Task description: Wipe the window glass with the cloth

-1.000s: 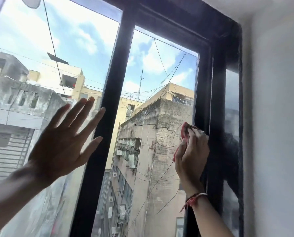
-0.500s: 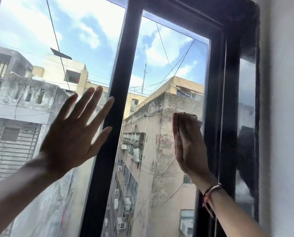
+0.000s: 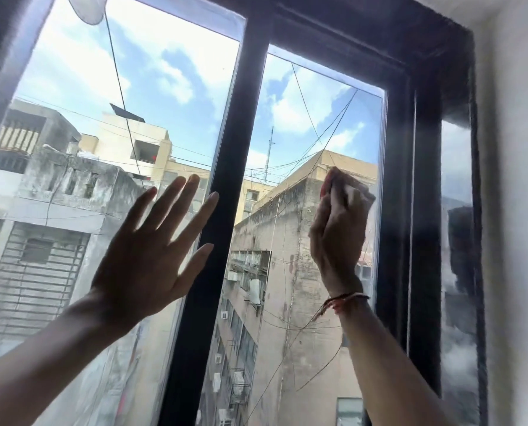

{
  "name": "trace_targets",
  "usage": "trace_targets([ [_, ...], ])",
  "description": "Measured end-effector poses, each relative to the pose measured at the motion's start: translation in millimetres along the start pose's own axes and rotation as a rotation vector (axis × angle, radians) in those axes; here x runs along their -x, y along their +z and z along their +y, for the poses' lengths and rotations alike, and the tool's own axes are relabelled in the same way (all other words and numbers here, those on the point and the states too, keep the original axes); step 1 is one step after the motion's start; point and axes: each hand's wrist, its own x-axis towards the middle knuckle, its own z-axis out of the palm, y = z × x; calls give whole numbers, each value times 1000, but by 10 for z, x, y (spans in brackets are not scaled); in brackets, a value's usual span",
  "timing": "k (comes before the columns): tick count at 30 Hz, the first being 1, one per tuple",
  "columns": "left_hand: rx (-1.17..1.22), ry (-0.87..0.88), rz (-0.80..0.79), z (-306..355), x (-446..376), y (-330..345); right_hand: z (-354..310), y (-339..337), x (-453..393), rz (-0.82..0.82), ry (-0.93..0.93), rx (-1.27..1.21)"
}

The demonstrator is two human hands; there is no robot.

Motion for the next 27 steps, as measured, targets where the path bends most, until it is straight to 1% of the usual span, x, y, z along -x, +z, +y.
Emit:
trace_targets([
  [1, 3, 6, 4, -10, -1, 5, -135, 63, 206, -19, -121, -16],
  [2, 2, 9, 6, -17, 2, 9, -222, 89, 510, -85, -343, -54],
  [3, -1, 10, 8, -25, 4, 13, -235, 56, 824, -184, -564, -95],
  [4, -7, 15, 10, -31, -2, 17, -124, -8, 997, -258, -700, -90],
  [5, -11, 18, 7, -28, 2, 20, 64, -63, 949, -275, -736, -63],
  [6, -13, 14, 2, -17, 17, 22, 237, -114, 771, -243, -653, -40],
  [7, -19, 9, 5, -11, 23, 21, 361, -153, 513, -197, -461, -30],
  [8, -29, 5, 13, -12, 24, 26, 423, -171, 238, -132, -224, -46],
  [9, -33, 0, 19, -15, 20, 29, 386, -150, 46, -60, -54, -49],
  [10, -31, 0, 24, -9, 10, 29, 250, -93, 25, -9, 17, -38],
  [11, -30, 5, 30, -10, -6, 31, 68, -8, 182, 8, -29, -37],
  [12, -37, 9, 33, -16, -10, 30, -98, 73, 484, -30, -171, -56],
  [14, -55, 11, 32, -43, 4, 25, -305, 62, 1208, -182, -549, -128],
  [15, -59, 11, 23, -42, 28, 20, -235, -22, 1426, -251, -656, -125],
  [16, -55, 13, 13, -34, 56, 17, -78, -119, 1483, -278, -683, -108],
  [17, -49, 16, 3, -23, 84, 14, 118, -204, 1408, -266, -630, -85],
  [18, -44, 13, -6, -7, 112, 12, 310, -267, 1268, -230, -493, -46],
  [20, -38, 1, -3, 30, 157, 23, 596, -329, 894, -92, -118, -18],
  [21, -38, -4, 0, 30, 164, 27, 574, -277, 789, -26, 27, 3],
  [22, -36, -7, -3, 27, 159, 29, 442, -202, 809, 8, 90, 22],
  [23, -35, -2, -5, 17, 147, 32, 269, -126, 939, 0, 33, 19],
  [24, -41, 7, -1, 5, 139, 32, 119, -63, 1171, -61, -135, -13],
  [26, -56, 15, 7, -7, 146, 22, -21, -91, 1709, -250, -586, -82],
  [27, -55, 12, 7, -4, 153, 22, 71, -165, 1855, -327, -730, -72],
])
